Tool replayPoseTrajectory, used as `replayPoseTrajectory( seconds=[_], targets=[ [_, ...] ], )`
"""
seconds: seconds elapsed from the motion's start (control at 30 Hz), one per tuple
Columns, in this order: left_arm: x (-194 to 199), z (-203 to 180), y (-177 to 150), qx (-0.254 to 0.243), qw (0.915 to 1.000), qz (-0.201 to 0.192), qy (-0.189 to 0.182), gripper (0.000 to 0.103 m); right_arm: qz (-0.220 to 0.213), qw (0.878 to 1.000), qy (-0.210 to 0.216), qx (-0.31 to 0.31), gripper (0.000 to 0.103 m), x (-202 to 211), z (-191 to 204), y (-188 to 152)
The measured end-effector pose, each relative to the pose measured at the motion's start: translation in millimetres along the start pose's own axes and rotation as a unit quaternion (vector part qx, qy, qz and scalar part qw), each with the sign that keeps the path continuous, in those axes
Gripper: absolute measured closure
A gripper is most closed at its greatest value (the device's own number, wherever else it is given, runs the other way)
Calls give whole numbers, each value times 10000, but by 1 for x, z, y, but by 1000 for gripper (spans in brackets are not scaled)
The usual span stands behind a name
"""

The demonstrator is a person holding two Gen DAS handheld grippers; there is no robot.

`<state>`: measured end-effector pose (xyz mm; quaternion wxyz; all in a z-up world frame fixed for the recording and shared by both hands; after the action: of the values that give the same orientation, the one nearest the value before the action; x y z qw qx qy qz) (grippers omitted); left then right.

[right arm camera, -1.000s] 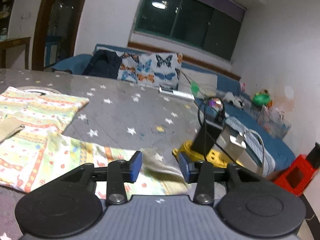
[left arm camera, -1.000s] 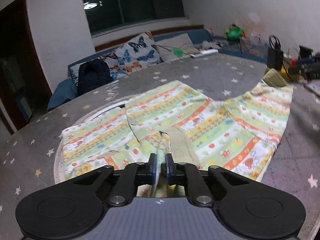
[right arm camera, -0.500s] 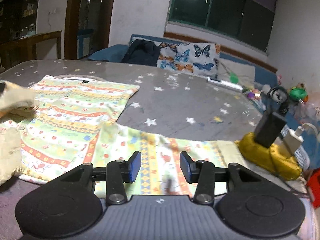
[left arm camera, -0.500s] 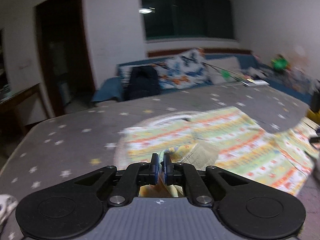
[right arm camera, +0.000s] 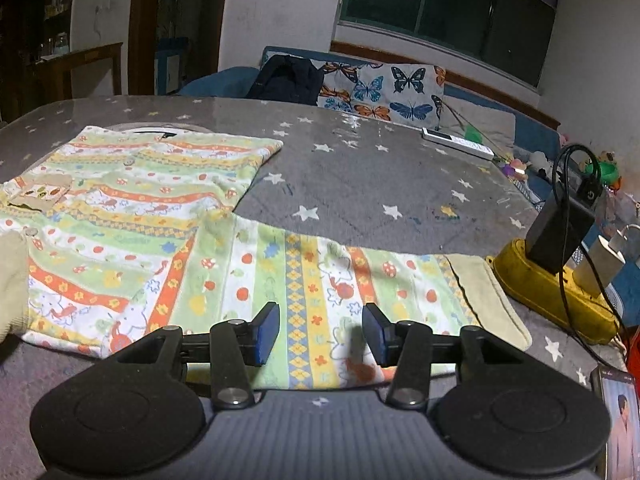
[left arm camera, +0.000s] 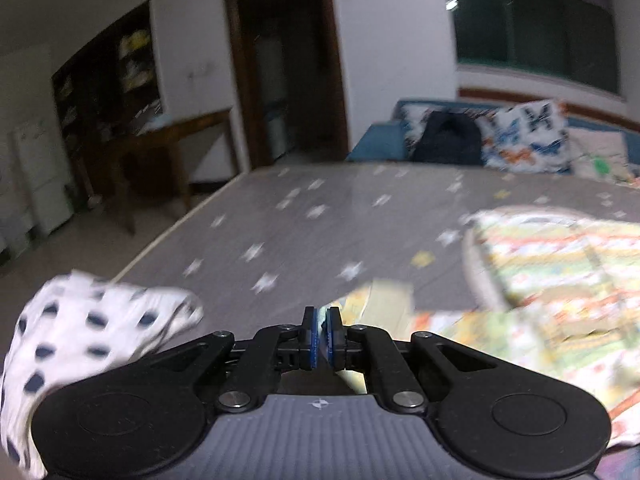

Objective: Fold clothes

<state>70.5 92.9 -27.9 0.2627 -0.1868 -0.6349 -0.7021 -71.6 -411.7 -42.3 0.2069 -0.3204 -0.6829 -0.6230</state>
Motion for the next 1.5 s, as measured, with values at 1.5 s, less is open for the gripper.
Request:
replayPoseTrajectory(
  seconds=[1.5],
  targets=[
    [54, -161, -1, -1443, 9743, -217, -1715, 80, -448, 9898, 1205, 619, 42, 27, 90, 32]
  ],
)
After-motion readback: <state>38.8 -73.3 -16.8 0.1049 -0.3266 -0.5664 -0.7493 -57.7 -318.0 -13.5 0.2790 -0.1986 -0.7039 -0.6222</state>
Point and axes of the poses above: each gripper's, at about its wrist camera, not at the fingertips, and x roughly against the way its jaws point, z to its left, y to its top, the point moved 7 cm from there along -x, roughly the way its jaws point, and after that the axes turned 4 degrees about z, right-handed, at the moved point
